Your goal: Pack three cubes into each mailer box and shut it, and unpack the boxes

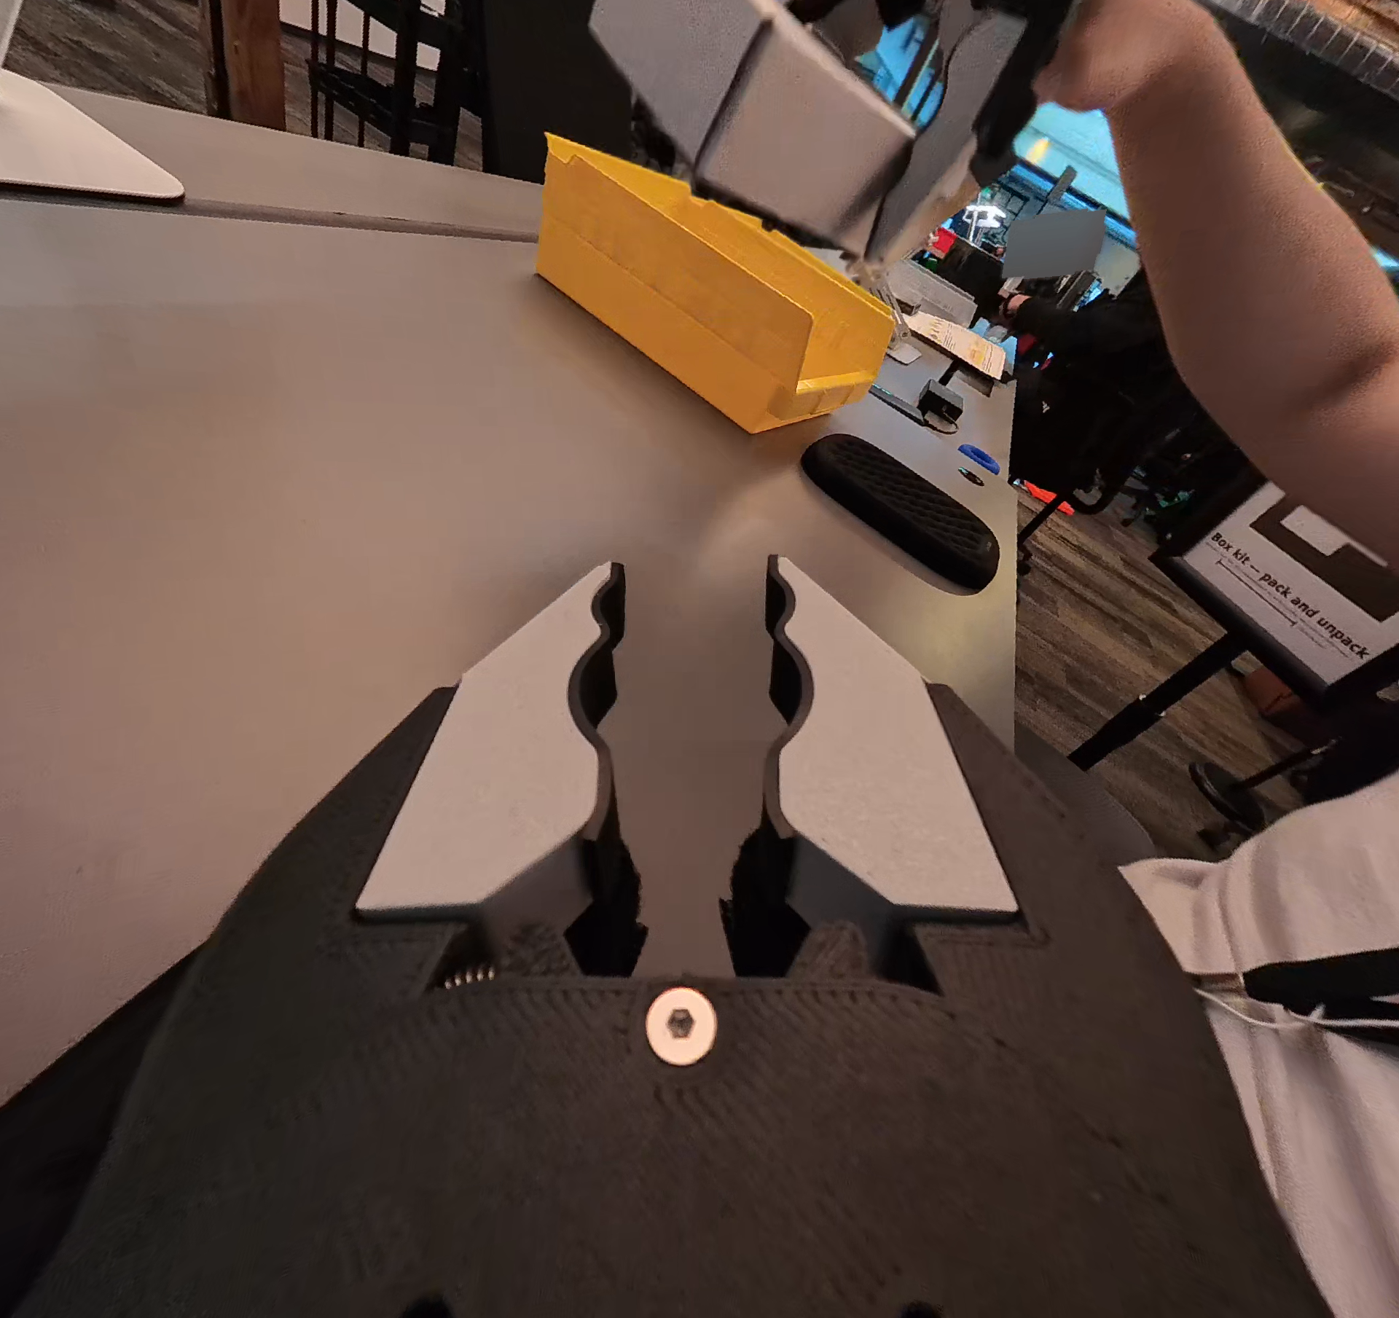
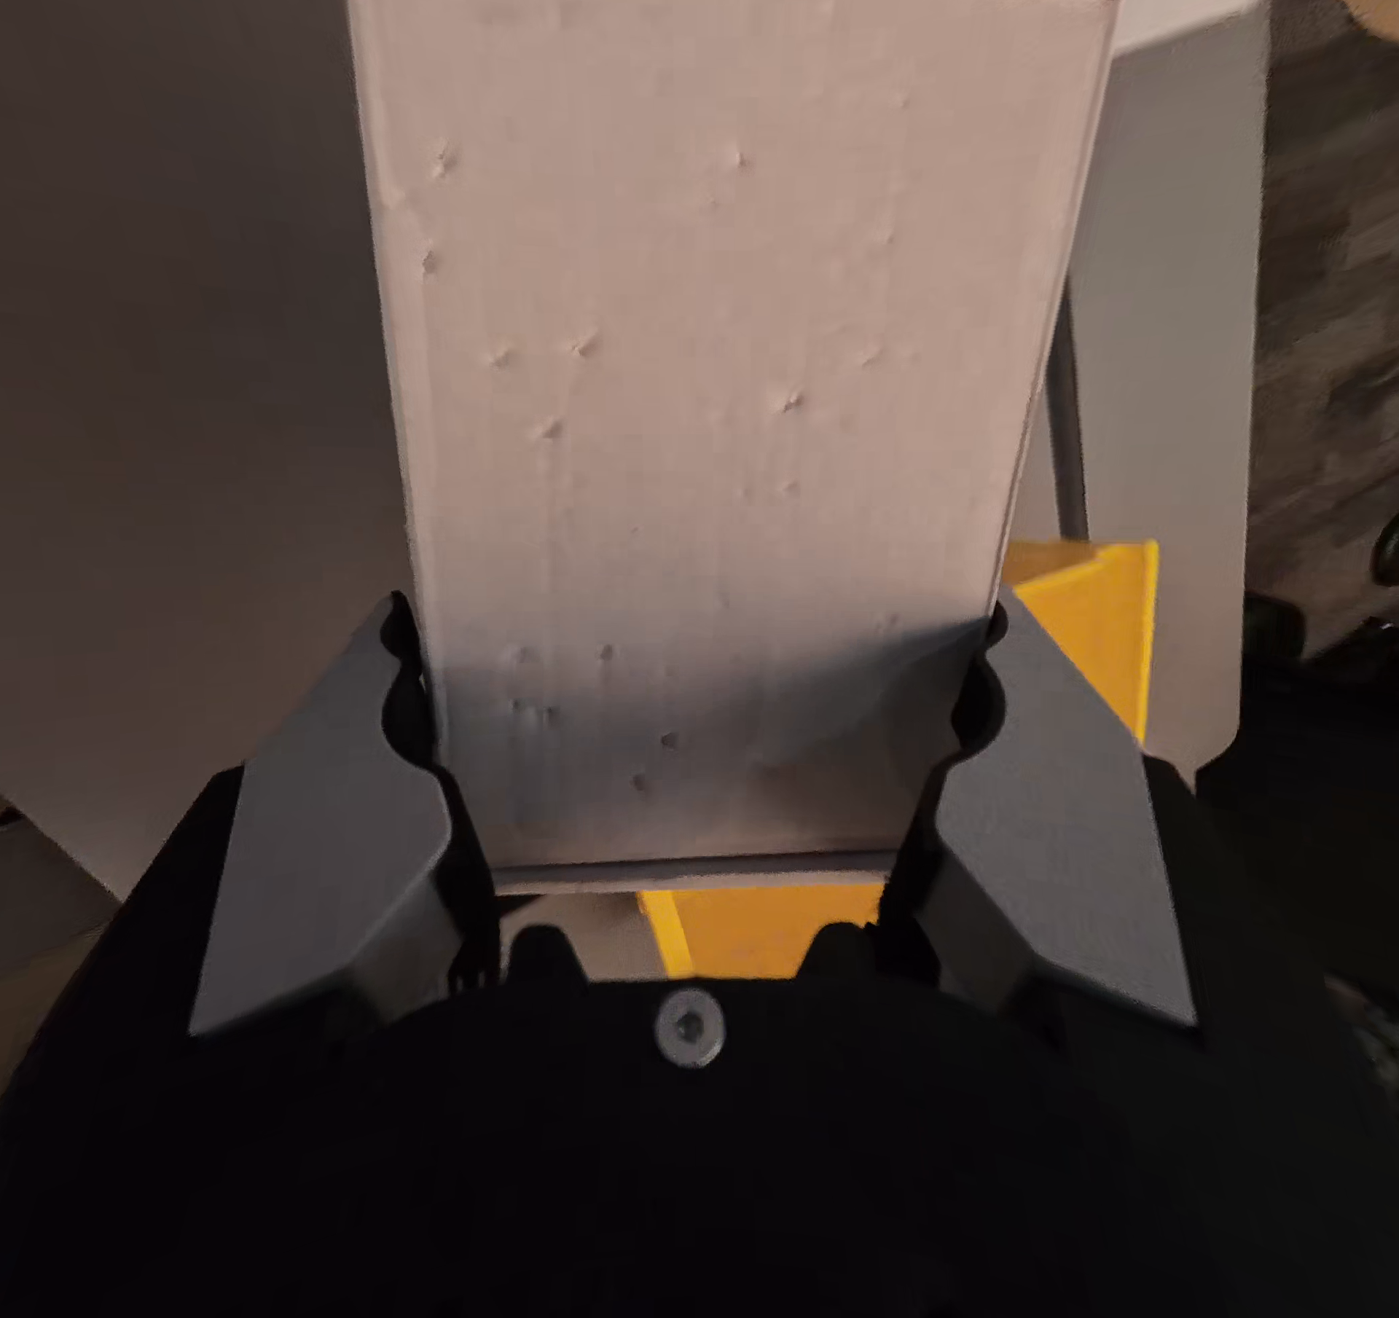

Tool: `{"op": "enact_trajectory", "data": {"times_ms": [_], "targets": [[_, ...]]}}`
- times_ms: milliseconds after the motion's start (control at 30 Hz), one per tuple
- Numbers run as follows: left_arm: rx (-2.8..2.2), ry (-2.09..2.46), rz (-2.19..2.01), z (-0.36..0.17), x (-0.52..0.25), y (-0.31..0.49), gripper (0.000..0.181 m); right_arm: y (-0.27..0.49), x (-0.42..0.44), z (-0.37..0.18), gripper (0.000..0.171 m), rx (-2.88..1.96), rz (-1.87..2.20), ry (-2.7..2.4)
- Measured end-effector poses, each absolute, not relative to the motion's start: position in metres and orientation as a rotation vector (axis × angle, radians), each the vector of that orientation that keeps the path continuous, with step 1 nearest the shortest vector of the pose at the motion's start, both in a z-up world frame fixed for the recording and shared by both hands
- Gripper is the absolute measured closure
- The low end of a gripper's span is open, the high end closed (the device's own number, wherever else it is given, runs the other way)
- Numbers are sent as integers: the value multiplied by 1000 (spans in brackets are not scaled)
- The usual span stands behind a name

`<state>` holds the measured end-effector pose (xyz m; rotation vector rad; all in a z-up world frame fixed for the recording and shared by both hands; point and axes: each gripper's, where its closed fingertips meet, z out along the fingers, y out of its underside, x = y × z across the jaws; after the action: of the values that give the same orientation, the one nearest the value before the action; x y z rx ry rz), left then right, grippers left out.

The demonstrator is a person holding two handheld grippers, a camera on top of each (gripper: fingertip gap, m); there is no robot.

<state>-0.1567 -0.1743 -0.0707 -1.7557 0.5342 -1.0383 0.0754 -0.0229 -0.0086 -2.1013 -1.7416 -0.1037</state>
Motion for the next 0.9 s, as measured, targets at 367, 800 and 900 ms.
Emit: {"op": "enact_trajectory", "data": {"times_ms": [367,800,900], "targets": [[-1654,570,-1173,-54,-152,-186,148,68,245,-8,31,-2309,-61,-1603],[-1588,715,-1156,-18,-135,-205,148,126,280,-93,33,-2341,-63,-1701],[-1581,736,-1155,-13,-128,-207,148,133,281,-102,33,-2325,-138,-1793]]}}
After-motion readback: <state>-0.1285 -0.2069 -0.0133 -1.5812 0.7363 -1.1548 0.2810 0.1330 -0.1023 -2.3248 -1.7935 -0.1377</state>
